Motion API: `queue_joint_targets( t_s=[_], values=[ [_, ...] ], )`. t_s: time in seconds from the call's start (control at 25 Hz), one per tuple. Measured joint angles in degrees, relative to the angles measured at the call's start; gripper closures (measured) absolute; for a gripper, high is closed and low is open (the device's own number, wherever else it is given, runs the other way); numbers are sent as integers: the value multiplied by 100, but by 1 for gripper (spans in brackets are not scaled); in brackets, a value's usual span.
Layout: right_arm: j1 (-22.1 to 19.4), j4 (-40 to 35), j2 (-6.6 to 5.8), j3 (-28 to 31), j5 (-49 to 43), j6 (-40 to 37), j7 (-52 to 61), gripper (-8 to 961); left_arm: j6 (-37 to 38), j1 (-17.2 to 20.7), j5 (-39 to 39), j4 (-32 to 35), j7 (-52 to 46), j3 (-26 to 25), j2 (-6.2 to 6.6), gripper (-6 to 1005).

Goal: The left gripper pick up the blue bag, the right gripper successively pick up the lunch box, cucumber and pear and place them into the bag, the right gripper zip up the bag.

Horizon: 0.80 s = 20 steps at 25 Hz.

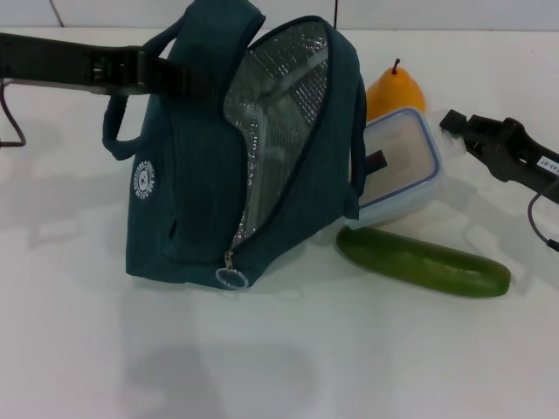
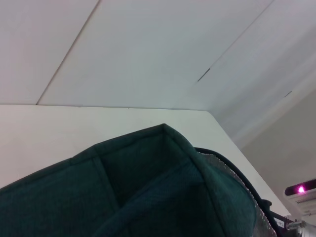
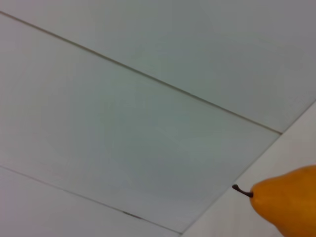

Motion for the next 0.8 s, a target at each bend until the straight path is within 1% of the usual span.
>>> queue_joint_targets(
  t_s=[0.4, 0.64, 0.8],
  values=[
    [-156, 81, -26, 11, 269, -199, 86, 883, -7, 27, -5, -6, 28, 0, -9, 932],
    [-300, 98, -36, 19, 456, -300, 114, 883, -9, 18, -16, -97, 72, 0, -9, 932],
    [-470, 145, -51, 28, 732, -439, 164, 884, -9, 11, -30, -168, 108, 0, -2, 932]
  ],
)
